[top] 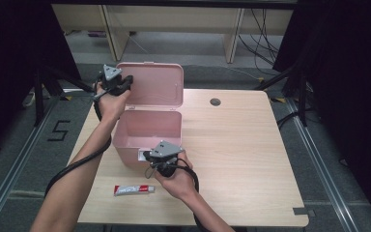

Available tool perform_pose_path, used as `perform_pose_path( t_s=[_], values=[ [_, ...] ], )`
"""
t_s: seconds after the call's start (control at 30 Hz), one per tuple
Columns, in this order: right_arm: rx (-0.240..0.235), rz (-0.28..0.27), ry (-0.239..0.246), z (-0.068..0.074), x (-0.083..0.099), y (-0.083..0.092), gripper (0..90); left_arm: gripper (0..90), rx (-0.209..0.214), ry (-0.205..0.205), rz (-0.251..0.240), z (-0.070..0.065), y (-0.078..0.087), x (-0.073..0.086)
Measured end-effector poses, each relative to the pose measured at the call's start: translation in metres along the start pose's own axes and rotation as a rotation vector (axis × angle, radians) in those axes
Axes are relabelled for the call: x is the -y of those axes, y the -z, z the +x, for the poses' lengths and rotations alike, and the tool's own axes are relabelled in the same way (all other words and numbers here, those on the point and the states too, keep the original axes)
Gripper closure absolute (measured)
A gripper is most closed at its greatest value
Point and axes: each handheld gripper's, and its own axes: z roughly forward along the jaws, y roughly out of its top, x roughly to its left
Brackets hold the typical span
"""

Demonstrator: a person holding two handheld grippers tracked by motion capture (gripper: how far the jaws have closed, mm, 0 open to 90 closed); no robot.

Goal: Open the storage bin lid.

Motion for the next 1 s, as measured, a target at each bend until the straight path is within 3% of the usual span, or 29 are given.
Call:
perform_pose_path(
  t_s=[0.4, 1.0],
  values=[
    [0.001, 0.002, -0.009, -0.001, 0.0, 0.0, 90.0, 89.8, -0.005, 0.011, 0.118, 0.004, -0.014, 0.012],
    [-0.001, -0.001, 0.009, -0.002, -0.001, -0.001, 90.0, 89.7, 0.002, 0.014, 0.197, 0.004, -0.021, 0.025]
  ],
)
